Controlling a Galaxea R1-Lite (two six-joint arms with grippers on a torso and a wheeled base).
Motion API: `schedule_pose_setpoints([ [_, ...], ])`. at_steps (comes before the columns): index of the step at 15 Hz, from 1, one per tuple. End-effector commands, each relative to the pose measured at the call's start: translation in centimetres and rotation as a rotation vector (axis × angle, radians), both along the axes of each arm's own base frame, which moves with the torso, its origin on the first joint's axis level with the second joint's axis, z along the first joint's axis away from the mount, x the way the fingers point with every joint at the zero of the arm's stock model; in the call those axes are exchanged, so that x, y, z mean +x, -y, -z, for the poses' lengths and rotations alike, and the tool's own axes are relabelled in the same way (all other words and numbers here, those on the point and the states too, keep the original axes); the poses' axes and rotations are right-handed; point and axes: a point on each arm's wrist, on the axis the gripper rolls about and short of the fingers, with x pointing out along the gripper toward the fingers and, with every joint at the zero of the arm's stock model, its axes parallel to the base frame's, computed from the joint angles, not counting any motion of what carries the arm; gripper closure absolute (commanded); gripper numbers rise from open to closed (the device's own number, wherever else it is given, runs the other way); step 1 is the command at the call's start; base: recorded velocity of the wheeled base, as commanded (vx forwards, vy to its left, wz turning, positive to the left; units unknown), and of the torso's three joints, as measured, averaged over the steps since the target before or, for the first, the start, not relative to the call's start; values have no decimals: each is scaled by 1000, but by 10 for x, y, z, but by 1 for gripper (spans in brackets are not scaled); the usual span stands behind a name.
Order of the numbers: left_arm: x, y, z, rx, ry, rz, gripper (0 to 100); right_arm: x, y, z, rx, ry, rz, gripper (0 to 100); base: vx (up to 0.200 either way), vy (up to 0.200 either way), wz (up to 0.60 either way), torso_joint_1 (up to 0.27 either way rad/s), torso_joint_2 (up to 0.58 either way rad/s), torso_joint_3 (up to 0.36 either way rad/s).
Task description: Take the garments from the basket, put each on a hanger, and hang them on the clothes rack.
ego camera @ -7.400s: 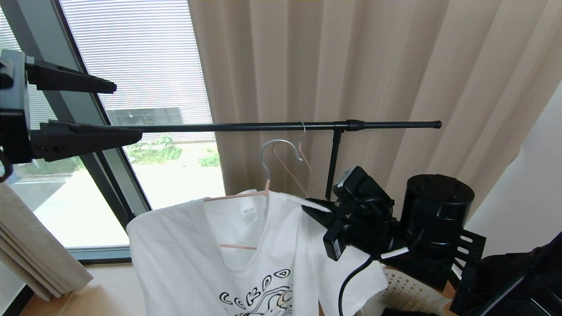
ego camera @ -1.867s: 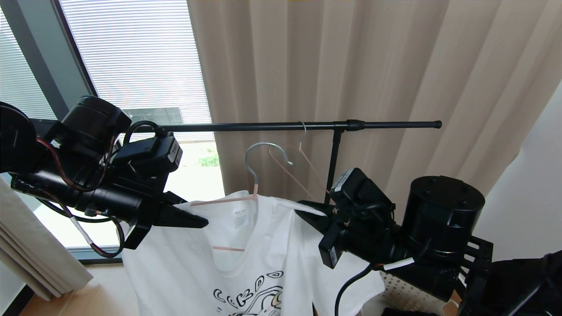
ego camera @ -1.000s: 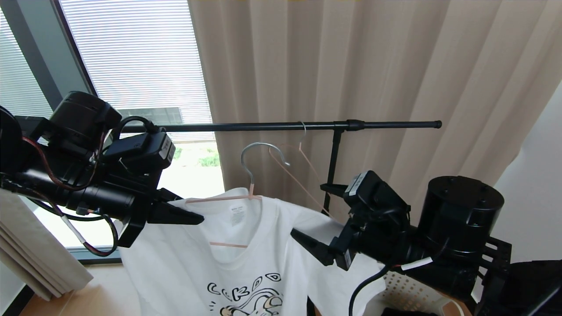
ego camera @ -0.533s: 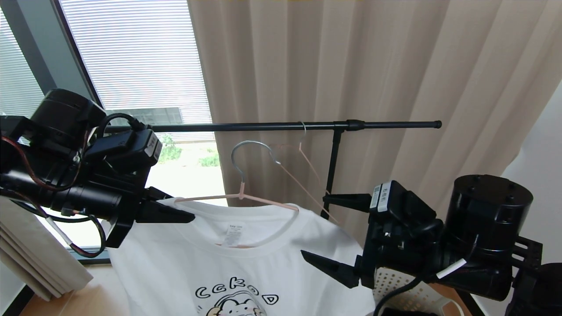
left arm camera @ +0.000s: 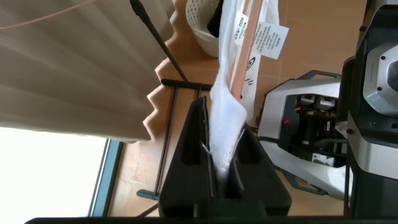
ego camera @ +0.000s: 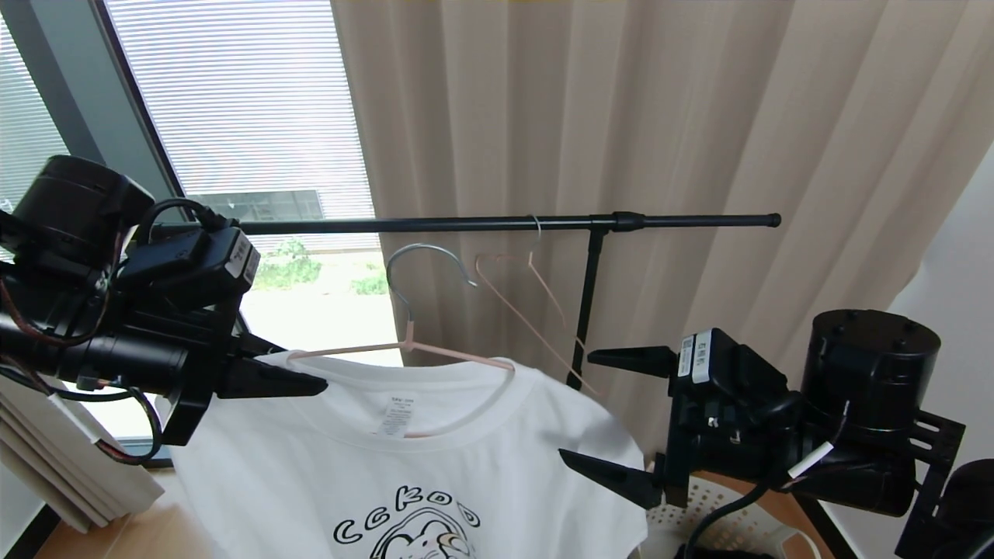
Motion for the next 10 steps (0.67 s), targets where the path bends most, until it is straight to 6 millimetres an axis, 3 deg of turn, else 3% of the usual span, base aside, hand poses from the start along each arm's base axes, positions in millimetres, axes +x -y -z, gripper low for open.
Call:
schedule_pose_setpoints([
  [1, -8, -6, -1, -2, 19, -21, 100, 4, 1, 4, -6, -13, 2, 0, 0, 0, 0, 0, 0, 0],
  [10, -24, -18, 2, -24, 43, -100, 100, 17, 14, 27, -45, -50, -80, 0, 0, 0, 0, 0, 0, 0],
])
